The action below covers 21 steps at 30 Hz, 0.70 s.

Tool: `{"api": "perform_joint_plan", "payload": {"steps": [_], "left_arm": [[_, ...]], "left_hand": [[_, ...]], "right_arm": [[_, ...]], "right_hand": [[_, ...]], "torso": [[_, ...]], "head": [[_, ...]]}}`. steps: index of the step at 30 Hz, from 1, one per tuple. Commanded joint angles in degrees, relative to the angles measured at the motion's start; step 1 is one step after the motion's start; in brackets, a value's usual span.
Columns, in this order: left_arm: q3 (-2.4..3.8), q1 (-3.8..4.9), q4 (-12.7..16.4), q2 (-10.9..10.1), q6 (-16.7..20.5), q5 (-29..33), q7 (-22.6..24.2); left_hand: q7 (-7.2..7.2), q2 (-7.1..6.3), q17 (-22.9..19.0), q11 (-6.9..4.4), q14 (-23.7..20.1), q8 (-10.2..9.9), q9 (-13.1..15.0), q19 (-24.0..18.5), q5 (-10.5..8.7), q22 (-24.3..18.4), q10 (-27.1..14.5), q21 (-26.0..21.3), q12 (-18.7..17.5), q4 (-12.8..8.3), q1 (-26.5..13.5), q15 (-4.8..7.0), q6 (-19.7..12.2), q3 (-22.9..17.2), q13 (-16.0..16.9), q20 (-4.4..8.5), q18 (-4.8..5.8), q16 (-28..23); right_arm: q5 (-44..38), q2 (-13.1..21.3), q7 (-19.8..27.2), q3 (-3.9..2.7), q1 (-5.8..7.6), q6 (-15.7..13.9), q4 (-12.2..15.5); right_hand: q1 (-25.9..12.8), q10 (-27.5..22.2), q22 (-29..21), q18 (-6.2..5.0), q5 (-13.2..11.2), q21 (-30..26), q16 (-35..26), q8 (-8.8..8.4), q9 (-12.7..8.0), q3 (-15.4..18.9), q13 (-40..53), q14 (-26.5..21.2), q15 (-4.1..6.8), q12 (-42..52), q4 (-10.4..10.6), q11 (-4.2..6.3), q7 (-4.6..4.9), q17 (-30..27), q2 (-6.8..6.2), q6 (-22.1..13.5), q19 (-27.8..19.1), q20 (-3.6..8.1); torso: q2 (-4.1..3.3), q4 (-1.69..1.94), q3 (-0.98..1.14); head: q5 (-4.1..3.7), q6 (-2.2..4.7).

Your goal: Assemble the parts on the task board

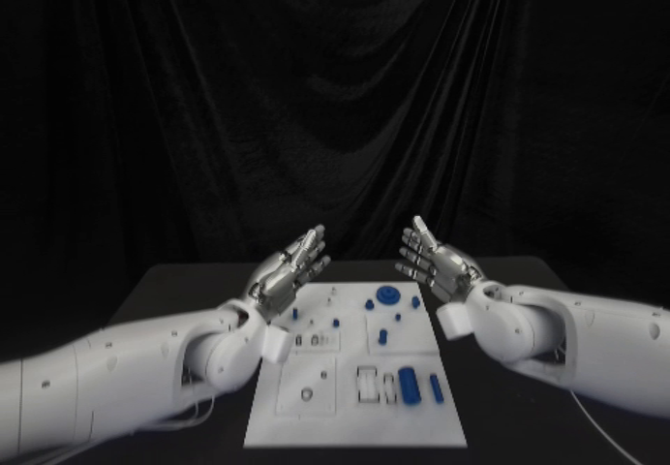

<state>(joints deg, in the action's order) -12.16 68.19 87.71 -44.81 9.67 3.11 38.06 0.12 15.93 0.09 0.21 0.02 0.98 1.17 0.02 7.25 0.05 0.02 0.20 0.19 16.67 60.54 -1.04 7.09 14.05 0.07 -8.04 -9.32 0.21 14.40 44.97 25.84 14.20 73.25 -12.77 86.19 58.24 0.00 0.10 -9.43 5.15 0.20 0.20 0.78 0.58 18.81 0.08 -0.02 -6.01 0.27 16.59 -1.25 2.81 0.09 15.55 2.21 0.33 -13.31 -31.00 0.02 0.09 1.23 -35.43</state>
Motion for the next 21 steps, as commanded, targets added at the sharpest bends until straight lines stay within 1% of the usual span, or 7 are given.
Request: {"api": "perform_joint_plan", "payload": {"steps": [1, 7, 9, 14, 17, 19, 21], "left_arm": [[0.01, 0.16, -2.9, -2.0, -8.7, -3.0, 11.1], [0.01, 0.16, -3.1, -2.6, -8.6, -4.2, 11.9], [0.01, 0.16, -3.4, -2.8, -8.5, -4.9, 12.2], [0.01, 0.15, -3.5, -3.5, -7.8, -6.3, 13.1], [0.01, 0.15, -3.7, -4.1, -7.0, -7.8, 13.8], [0.01, 0.15, -3.4, -4.6, -6.3, -8.5, 14.1], [0.01, 0.15, -3.2, -5.0, -5.8, -8.8, 14.4]], "left_hand": [[0.08, 0.04, -0.1, -0.21, 0.0, 0.3, 0.1, 0.0, 0.41, -0.1, 0.0, -0.2, -0.2, 0.0, 0.6, -0.53, 0.5, 0.6, -0.1, -0.35, -1.01, -0.2], [0.16, 0.04, -0.1, 0.96, 0.0, 0.5, 0.3, 0.3, 0.61, 0.2, 0.5, 0.1, 0.0, 0.0, 2.5, -1.82, 2.6, 1.6, 0.1, -1.98, -1.06, -0.2], [0.37, 0.14, -0.1, 2.36, 0.0, 0.7, 0.4, 0.7, 1.2, 0.5, 1.5, 0.4, 0.2, 0.0, 3.3, -2.62, 4.0, 1.9, 0.4, -3.05, -1.09, -0.2], [1.09, 0.13, 0.0, 2.95, 0.1, 1.0, 0.7, 1.6, 2.85, 0.9, 3.6, 1.2, 0.7, 0.0, 5.0, -3.78, 7.0, 2.2, 0.9, -4.07, -1.12, -0.1], [0.88, 0.1, 0.2, 3.52, 0.5, 1.0, 0.8, 2.0, 3.55, 1.1, 4.9, 1.5, 0.9, 0.0, 5.9, -3.87, 7.9, 2.4, 1.2, -4.29, -1.13, 0.1], [0.94, 0.1, 0.3, 3.49, 0.6, 1.1, 0.9, 2.2, 3.72, 1.2, 5.4, 1.6, 1.0, 0.0, 6.2, -3.77, 8.5, 2.4, 1.4, -4.3, -1.14, 0.2], [0.98, 0.08, 0.3, 3.47, 0.7, 1.2, 0.9, 2.3, 3.92, 1.2, 5.6, 1.7, 1.0, 0.0, 6.4, -3.63, 8.8, 2.5, 1.4, -4.29, -1.15, 0.2]], "right_arm": [[0.5, 2.8, 0.8, -0.01, 0.04, 7.0, -1.1], [-0.7, 4.3, 0.3, -0.01, 0.18, 8.7, -1.0], [-0.9, 4.7, 0.2, -0.01, 0.29, 9.0, -0.9], [-1.8, 5.4, 0.0, -0.01, 0.71, 9.5, -0.5], [-3.7, 5.8, 0.2, -0.01, 1.19, 9.5, -0.3], [-5.1, 6.1, 0.3, -0.01, 1.66, 9.2, -0.2], [-5.9, 6.2, 0.3, -0.01, 2.12, 8.8, -0.1]], "right_hand": [[1.3, 0.1, 0.2, -0.91, 0.9, 0.1, -0.2, 0.48, 0.2, 0.2, 0.1, 0.0, -0.43, 0.1, 0.0, -0.77, 0.72, -0.1, 0.02, 0.6, 0.0, -0.65], [3.3, 0.3, 0.8, -0.97, 3.0, 1.0, -0.2, 0.82, 0.3, 0.0, 0.4, 0.0, -2.85, 1.0, 0.0, -2.26, 1.33, -0.1, 0.02, 1.3, 1.4, -2.5], [4.9, 0.5, 1.0, -0.95, 4.6, 1.5, 0.0, 1.65, 0.6, -0.2, 0.6, 0.2, -3.35, 2.1, 0.0, -2.97, 2.41, 0.0, -0.15, 3.1, 2.2, -2.93], [7.2, 1.1, 1.7, -0.75, 5.9, 2.9, 1.2, 3.23, 1.1, -0.3, 1.0, 1.1, -4.72, 4.3, -0.1, -4.02, 3.28, 0.5, -0.55, 6.0, 4.6, -3.4], [10.9, 1.7, 2.6, 0.16, 8.5, 5.0, 3.0, 4.72, 1.4, -0.9, 1.4, 3.0, -5.89, 6.8, -0.6, -4.95, 4.13, 1.1, -1.11, 7.9, 8.6, -3.7], [12.9, 2.2, 3.1, 1.16, 9.4, 6.1, 4.2, 5.54, 1.6, -1.1, 1.6, 4.3, -6.28, 8.8, -0.5, -5.59, 4.18, 1.4, -1.58, 9.0, 11.1, -3.68], [16.4, 3.2, 4.1, 2.45, 11.6, 8.8, 6.5, 6.83, 1.9, -1.7, 2.0, 7.3, -6.73, 12.0, -1.5, -6.83, 4.7, 2.1, -2.45, 10.9, 16.9, -3.6]], "torso": [[-1.18, 0.15, -0.07], [-1.46, 0.23, 0.0], [-1.58, 0.16, -0.03], [-1.75, 0.48, -0.18], [-1.99, 0.7, -0.21], [-2.46, 1.02, -0.39], [-2.63, 1.21, -0.46]], "head": [[0.52, -8.2], [0.99, -10.5], [1.14, -10.84], [1.1, -12.2], [0.91, -12.88], [0.74, -13.43], [0.66, -13.63]]}}
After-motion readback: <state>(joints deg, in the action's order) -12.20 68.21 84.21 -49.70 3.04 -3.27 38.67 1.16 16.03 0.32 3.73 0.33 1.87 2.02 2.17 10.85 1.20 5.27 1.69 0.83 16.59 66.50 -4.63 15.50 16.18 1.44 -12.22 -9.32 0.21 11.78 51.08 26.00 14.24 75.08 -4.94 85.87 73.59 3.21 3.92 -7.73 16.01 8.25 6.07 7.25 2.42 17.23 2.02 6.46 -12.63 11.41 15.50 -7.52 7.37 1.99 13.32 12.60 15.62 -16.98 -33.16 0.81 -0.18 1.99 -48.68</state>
